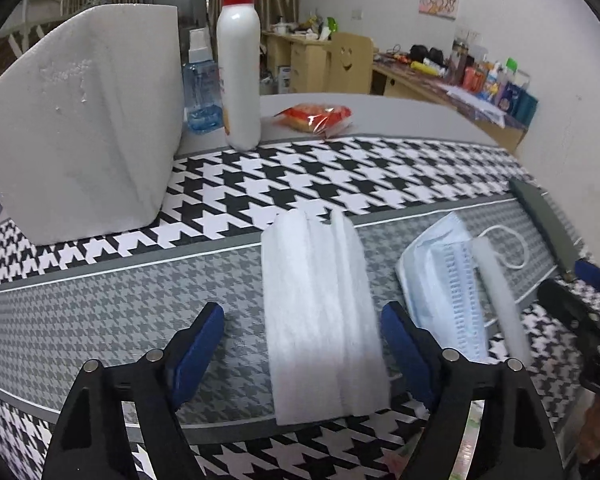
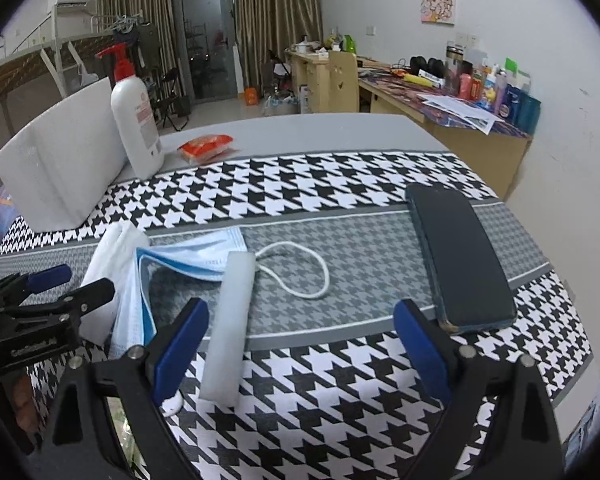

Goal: Organize soft objects
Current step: 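Close the left tool on the tissue pack while the right tool grasps the foam stick, then lift the tissue pack with the left tool while the right tool lifts the foam stick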

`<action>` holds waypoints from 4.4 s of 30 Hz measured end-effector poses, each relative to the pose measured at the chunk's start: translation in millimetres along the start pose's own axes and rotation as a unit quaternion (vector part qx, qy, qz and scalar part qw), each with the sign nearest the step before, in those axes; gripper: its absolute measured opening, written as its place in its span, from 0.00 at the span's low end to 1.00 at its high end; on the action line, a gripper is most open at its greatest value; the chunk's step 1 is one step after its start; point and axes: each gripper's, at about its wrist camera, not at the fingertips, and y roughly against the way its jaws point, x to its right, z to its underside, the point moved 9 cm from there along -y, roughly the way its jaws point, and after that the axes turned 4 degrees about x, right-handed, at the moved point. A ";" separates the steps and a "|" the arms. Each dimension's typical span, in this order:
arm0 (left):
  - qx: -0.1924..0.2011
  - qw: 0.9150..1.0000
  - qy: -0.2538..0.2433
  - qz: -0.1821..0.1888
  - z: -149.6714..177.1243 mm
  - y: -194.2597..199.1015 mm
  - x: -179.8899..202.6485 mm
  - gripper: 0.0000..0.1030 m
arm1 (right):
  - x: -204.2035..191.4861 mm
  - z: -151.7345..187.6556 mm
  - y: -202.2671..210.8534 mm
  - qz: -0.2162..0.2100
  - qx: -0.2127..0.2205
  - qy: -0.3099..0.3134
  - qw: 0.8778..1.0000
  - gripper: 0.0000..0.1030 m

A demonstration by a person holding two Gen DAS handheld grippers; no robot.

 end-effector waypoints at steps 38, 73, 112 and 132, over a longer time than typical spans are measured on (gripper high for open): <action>0.029 0.999 0.011 0.040 -2.3 14.6 0.0 0.12 | -42.3 22.5 -15.0 -0.053 -0.071 0.034 0.996 0.19; 0.120 0.992 -0.018 0.037 -26.7 94.8 0.6 0.12 | -44.2 -25.3 66.5 -0.091 0.063 0.015 0.994 0.16; 0.187 0.980 -0.038 0.053 -65.7 157.7 -43.4 0.12 | -127.1 -77.2 101.6 -0.118 0.148 0.038 0.981 0.16; 0.226 0.974 -0.012 0.028 -86.5 177.8 -93.1 0.12 | -161.8 -100.3 106.4 -0.127 0.162 0.058 0.977 0.16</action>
